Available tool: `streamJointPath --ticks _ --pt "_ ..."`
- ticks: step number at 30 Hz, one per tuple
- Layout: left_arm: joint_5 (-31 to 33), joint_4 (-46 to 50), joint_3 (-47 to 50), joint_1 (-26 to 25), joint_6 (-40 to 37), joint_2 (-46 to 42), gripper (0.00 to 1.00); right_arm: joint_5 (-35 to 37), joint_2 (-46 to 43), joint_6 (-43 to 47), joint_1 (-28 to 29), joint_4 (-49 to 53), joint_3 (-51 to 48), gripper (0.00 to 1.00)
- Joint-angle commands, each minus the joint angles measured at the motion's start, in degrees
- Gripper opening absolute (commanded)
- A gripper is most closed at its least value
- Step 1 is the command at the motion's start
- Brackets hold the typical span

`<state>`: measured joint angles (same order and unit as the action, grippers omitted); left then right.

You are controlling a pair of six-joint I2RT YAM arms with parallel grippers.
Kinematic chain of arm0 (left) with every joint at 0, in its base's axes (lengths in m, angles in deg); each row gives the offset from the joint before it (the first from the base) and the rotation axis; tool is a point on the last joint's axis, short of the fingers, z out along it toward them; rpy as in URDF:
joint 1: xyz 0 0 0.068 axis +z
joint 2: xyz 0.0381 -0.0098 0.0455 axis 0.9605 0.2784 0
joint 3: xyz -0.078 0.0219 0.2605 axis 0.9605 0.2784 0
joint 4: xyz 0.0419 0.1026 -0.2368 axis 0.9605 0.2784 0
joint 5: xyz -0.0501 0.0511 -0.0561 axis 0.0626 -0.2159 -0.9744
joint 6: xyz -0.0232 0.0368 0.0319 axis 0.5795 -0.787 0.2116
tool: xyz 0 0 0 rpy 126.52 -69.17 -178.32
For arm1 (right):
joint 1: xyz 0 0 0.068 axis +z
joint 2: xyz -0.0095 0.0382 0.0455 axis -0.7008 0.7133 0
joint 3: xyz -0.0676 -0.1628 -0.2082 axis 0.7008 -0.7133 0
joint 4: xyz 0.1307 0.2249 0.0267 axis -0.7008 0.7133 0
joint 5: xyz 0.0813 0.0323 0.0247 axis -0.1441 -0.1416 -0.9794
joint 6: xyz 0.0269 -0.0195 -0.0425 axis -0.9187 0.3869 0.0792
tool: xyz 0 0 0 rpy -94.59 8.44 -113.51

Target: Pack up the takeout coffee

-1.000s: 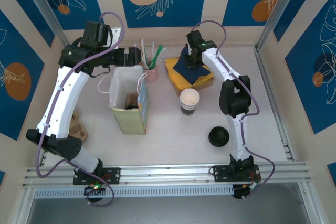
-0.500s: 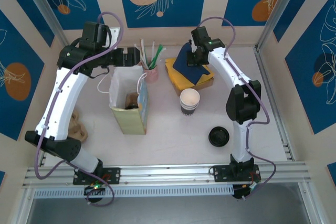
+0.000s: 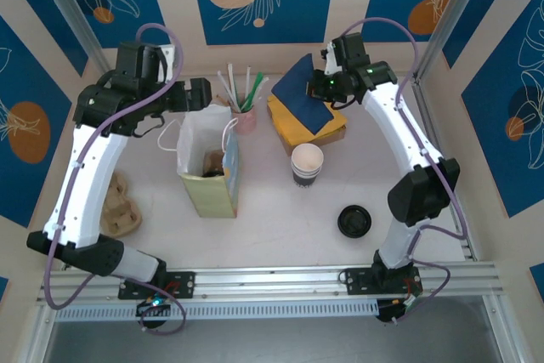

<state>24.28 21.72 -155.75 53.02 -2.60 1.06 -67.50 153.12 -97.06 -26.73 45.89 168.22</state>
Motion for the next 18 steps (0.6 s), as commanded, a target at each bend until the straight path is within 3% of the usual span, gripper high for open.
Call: streamJointPath --ticks 1,13,18 --pt "4.6 2.5 1.4 -0.3 2.4 -3.1 1.0 -6.1 -3.6 -4.1 -0.2 -2.0 -1.4 0.0" --pt "6.9 4.4 10.1 -0.3 9.1 -13.2 1.0 -12.0 -11.6 -11.3 1.7 -6.8 -2.1 0.0" --pt "6.3 6.3 12.0 -0.3 11.5 -15.0 1.0 -11.3 -14.3 -13.4 4.0 -6.4 -1.2 0.0"
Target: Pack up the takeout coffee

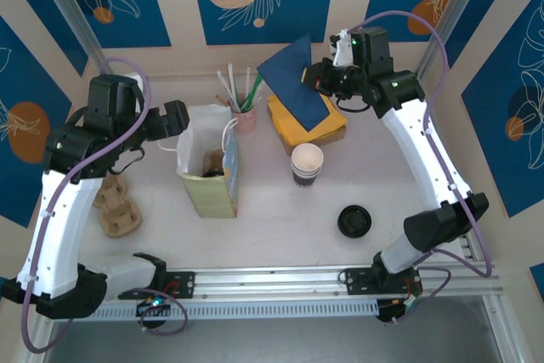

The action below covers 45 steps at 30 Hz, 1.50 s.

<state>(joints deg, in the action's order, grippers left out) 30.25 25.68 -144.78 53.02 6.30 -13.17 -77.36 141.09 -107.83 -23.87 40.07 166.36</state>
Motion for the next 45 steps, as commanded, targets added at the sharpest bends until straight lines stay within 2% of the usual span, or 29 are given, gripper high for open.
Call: streamJointPath --ticks 1,3,6,9,13,18,24,32,39,45 --pt "0.1 2.5 1.3 -0.3 3.0 -1.0 1.0 -1.0 -2.9 -3.2 1.8 -0.7 0.8 0.0" --pt "-0.2 2.3 2.0 -0.3 3.6 -1.6 1.0 0.5 -4.3 -4.5 3.1 -1.2 0.5 0.0" --pt "-1.1 0.9 3.4 -0.3 3.4 -2.9 1.0 -0.6 -6.7 -7.7 5.5 -7.0 -3.0 0.0" --pt "-1.0 0.6 3.3 -0.3 2.6 -3.0 1.0 2.0 -8.4 -10.7 9.1 -10.5 -5.4 0.0" --pt "-1.0 1.7 3.2 -0.3 2.7 -2.8 1.0 9.5 -8.3 -14.0 16.7 -11.0 -3.7 0.0" --pt "3.3 1.5 3.7 -0.3 3.0 -5.3 1.0 20.2 -6.7 -17.7 25.5 -11.6 -1.2 0.0" --pt "5.4 3.1 2.4 -0.3 3.8 -8.0 1.0 27.5 -3.1 -20.1 32.9 -14.0 1.7 0.0" --pt "9.3 5.4 2.4 -0.2 2.6 -13.0 1.0 34.5 3.7 -22.3 39.4 -14.4 8.4 0.0" --pt "13.7 7.7 0.2 -0.3 1.3 -16.7 1.0 38.1 9.9 -25.5 42.6 -13.8 14.1 0.0" --pt "13.8 8.0 0.1 -0.4 0.3 -18.1 1.0 39.7 14.3 -25.0 44.8 -12.1 19.8 0.0"
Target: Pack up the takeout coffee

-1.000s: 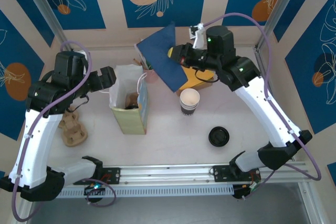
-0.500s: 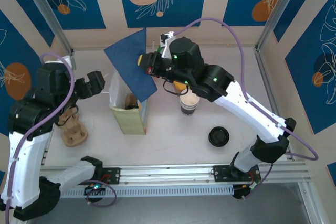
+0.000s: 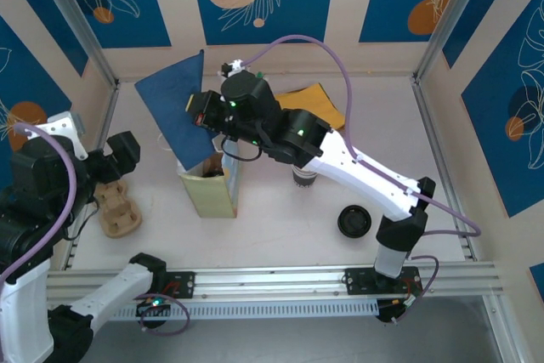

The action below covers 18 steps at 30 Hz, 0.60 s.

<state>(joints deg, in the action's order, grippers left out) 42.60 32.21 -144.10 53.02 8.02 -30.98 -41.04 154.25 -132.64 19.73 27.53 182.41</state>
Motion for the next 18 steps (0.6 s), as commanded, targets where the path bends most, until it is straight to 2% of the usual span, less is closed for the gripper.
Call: streamJointPath --ticks 1,5,8,13,18 --pt "1.4 1.5 -0.5 -0.4 -1.4 -0.4 1.0 3.8 1.8 0.4 1.6 1.0 5.1 0.0" --pt "1.4 1.4 -0.1 -0.7 -1.4 -0.8 1.0 5.7 5.2 2.9 2.7 5.1 12.8 0.0" --pt "1.6 1.4 -0.2 -0.9 -1.4 -1.0 1.0 6.0 6.2 2.7 2.9 5.4 14.2 0.0" --pt "3.4 1.6 -0.8 -1.3 -1.8 -1.2 1.0 6.9 6.4 -0.2 2.6 5.3 11.0 0.0" --pt "2.8 1.6 -0.2 -1.3 -1.7 -1.4 1.0 7.8 4.5 -4.7 1.7 3.4 3.4 0.0"
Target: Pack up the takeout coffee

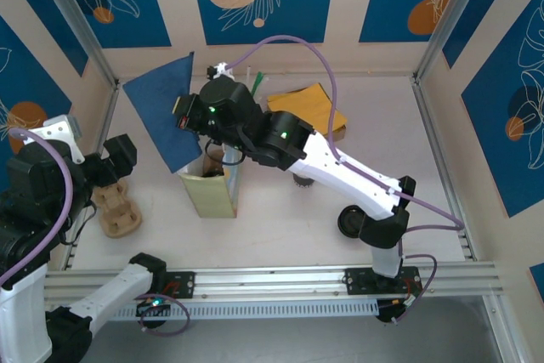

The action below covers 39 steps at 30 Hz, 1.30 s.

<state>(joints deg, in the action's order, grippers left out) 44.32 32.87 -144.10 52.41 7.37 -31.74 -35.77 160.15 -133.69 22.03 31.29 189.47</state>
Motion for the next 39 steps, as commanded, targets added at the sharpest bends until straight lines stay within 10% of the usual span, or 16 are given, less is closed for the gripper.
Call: streamJointPath --ticks 1,11,32,39 --pt "1.2 0.9 -0.3 -0.7 -1.1 -0.6 1.0 2.4 -2.0 -5.0 -1.0 -1.1 -5.5 0.0" --pt "2.0 0.7 -0.4 -1.5 -1.6 0.2 1.0 2.8 -6.0 -12.3 -2.8 -4.7 -18.1 0.0" --pt "1.9 0.2 0.2 -1.9 -1.8 0.7 1.0 4.0 -1.5 -13.6 -4.5 4.4 -12.2 0.01" --pt "1.8 0.0 0.5 -1.9 -2.1 0.4 1.0 2.4 1.6 -13.2 -5.0 8.6 -7.6 0.18"
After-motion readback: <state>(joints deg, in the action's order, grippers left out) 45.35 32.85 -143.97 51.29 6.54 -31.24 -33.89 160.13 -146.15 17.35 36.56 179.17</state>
